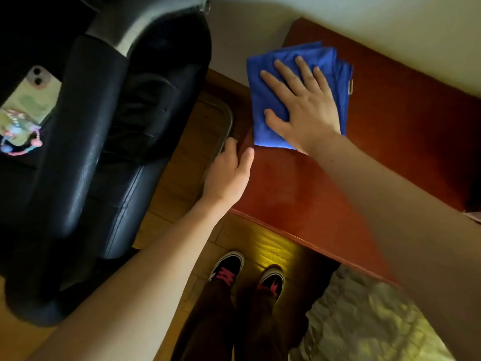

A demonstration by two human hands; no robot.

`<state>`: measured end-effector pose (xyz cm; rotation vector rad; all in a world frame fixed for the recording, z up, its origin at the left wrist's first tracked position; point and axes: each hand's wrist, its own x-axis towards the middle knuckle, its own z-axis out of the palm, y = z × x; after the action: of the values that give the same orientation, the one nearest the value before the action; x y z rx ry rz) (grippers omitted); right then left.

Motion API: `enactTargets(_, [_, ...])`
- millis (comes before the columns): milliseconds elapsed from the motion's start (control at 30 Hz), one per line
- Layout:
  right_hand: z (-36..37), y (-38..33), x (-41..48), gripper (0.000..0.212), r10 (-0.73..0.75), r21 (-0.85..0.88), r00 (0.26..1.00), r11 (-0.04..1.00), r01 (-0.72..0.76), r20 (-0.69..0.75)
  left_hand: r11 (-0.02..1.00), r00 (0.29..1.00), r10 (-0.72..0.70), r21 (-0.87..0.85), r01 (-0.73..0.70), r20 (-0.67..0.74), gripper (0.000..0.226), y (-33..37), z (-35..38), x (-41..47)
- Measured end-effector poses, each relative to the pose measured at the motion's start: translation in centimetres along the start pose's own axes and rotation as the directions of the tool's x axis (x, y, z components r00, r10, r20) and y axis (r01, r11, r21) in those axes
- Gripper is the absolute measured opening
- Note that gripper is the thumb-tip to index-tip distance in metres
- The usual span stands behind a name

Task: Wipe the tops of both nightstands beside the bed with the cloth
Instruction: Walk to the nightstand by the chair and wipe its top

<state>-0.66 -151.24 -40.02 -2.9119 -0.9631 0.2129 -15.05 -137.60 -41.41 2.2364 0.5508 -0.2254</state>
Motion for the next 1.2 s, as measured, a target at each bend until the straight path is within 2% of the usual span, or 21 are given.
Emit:
enactTargets(133, [0.6,-1.2,-4.0,0.065,0.052,0.028,0.998,0.998,-0.051,-0.038,0.998,1.000,-0.015,-0.058,0.016,0.007,0.026,-0.2,0.1,0.0])
enactTargets(300, [2.1,-6.1,-13.0,0.070,0.271,0.081,0.962,0.960,-0.267,-0.043,0.995,0.999,-0.007,-0.098,0.010,0.033,0.030,-0.3,0.1,0.0])
enactTargets(433, [3.0,-11.1,-15.7,0.070,0.395,0.134,0.919,0.911,-0.391,-0.005,0.995,0.998,-0.052,-0.082,0.054,0.028,0.033,-0.6,0.4,0.3])
enactTargets(600, [2.4,-7.4,-11.4,0.071,0.364,0.135,0.929,0.926,-0.354,-0.062,0.989,1.000,0.002,-0.149,0.002,0.026,0.033,-0.7,0.4,0.1])
enactTargets(767, [1.4,-4.0,-5.6,0.068,0.359,0.132,0.932,0.928,-0.349,-0.059,0.986,0.999,-0.039,-0.162,0.043,0.027,0.034,-0.6,0.4,0.2])
enactTargets(967, [2.4,-6.4,-13.0,0.069,0.360,0.107,0.931,0.930,-0.352,-0.067,0.976,0.997,-0.055,-0.209,0.065,0.049,0.031,-0.4,-0.2,-0.3])
enactTargets(1067, [3.2,-7.5,-17.4,0.071,0.263,0.078,0.963,0.963,-0.259,-0.054,0.972,0.997,-0.059,-0.224,0.067,0.040,0.025,-0.4,-0.1,-0.4])
enactTargets(1133, [3.4,-7.0,-17.8,0.072,0.225,0.078,0.972,0.972,-0.220,-0.066,0.973,0.999,-0.045,-0.226,0.050,0.029,0.029,-0.6,0.0,-0.3])
enactTargets(1200, [3.2,-6.1,-16.1,0.072,0.252,0.081,0.964,0.966,-0.245,-0.085,0.975,0.999,-0.023,-0.219,0.028,0.025,0.034,-0.9,0.1,-0.2])
